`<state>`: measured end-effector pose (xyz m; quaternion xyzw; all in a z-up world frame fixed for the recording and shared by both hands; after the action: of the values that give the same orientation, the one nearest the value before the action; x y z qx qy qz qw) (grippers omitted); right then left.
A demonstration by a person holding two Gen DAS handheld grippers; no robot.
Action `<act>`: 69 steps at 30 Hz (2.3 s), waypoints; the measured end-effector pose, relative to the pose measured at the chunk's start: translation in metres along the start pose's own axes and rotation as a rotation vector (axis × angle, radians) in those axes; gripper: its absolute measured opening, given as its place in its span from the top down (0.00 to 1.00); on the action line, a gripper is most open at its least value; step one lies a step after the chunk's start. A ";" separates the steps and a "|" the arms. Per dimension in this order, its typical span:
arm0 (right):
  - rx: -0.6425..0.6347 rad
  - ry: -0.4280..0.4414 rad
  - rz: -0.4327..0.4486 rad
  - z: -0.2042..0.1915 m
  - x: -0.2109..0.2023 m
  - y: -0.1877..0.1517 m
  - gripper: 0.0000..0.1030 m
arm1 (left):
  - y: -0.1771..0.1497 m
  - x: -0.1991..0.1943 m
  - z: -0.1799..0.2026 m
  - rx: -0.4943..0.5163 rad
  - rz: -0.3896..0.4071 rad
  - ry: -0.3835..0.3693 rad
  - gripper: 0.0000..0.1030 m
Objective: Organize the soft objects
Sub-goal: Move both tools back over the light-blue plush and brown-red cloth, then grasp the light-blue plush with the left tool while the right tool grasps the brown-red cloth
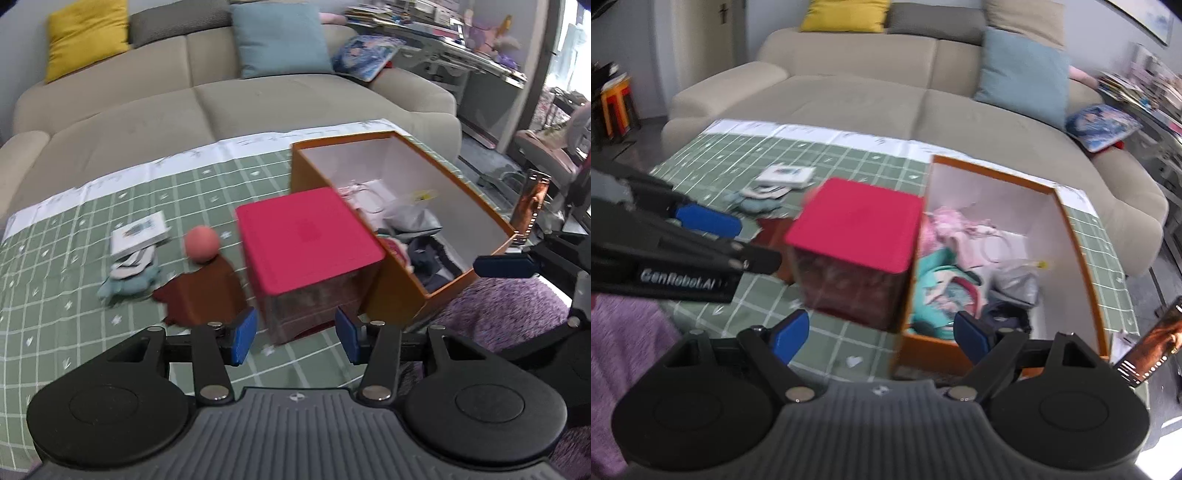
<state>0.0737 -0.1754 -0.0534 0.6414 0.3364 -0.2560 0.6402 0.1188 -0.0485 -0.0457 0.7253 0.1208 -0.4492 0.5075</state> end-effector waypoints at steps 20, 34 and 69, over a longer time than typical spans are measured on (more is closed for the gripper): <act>-0.071 0.142 -0.070 -0.089 0.021 0.006 0.26 | -0.058 -0.024 -0.081 -0.142 -0.014 0.096 0.45; -0.166 0.173 -0.047 -0.134 0.053 0.036 0.36 | -0.062 -0.019 -0.125 -0.146 0.002 0.095 0.45; -0.306 0.227 -0.490 -0.152 0.224 0.103 0.31 | -0.016 0.115 -0.233 -0.069 -0.117 -0.071 0.16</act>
<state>0.2805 0.0034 -0.1488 0.4619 0.5851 -0.2760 0.6067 0.2969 0.1232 -0.1261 0.6826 0.1604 -0.4991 0.5091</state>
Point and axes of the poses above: each gripper's, at about its wrist camera, not at the fingertips, and x roughly the way its jaws point, z to its right, y to its top, the point moved 9 cm from there along x, roughly the way its jaws point, and after that the axes turned 10 degrees about x, right-handed, at the moved point
